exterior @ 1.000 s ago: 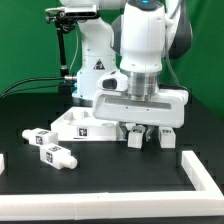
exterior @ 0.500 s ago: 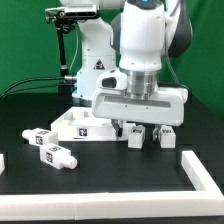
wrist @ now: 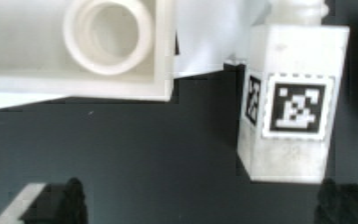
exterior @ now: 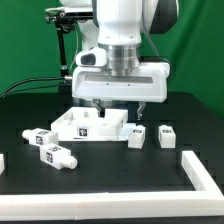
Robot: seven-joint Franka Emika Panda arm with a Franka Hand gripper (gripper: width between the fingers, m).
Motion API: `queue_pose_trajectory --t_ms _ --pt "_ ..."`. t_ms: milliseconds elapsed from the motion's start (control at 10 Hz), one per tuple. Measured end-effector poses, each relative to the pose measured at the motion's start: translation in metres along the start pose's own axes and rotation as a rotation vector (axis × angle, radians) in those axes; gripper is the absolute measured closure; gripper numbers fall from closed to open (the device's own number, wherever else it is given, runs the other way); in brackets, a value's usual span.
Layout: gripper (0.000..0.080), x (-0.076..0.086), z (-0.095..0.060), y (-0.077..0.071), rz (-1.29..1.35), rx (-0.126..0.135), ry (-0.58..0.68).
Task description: Assemble one leg
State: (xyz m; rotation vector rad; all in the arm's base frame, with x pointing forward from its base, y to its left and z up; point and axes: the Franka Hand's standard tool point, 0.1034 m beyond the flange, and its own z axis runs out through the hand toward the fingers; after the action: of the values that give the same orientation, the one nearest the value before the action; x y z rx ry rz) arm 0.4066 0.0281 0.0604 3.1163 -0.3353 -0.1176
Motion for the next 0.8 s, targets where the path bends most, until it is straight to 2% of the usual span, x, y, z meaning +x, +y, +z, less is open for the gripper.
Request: queue_pose_trajectory --t_ms 300,500,600,800 --pt "0.0151 0.0 0.0 0.003 -0.055 0.0 -0.005" --pt "0.0151 -0.005 0.001 0.031 -0.203 0.007 -0.04" --pt "0.0151 -0.005 0.001 0.044 -0.322 0.01 -0.02" --pt "0.0151 -0.017 0.006 0.062 -0.424 0.004 0.031"
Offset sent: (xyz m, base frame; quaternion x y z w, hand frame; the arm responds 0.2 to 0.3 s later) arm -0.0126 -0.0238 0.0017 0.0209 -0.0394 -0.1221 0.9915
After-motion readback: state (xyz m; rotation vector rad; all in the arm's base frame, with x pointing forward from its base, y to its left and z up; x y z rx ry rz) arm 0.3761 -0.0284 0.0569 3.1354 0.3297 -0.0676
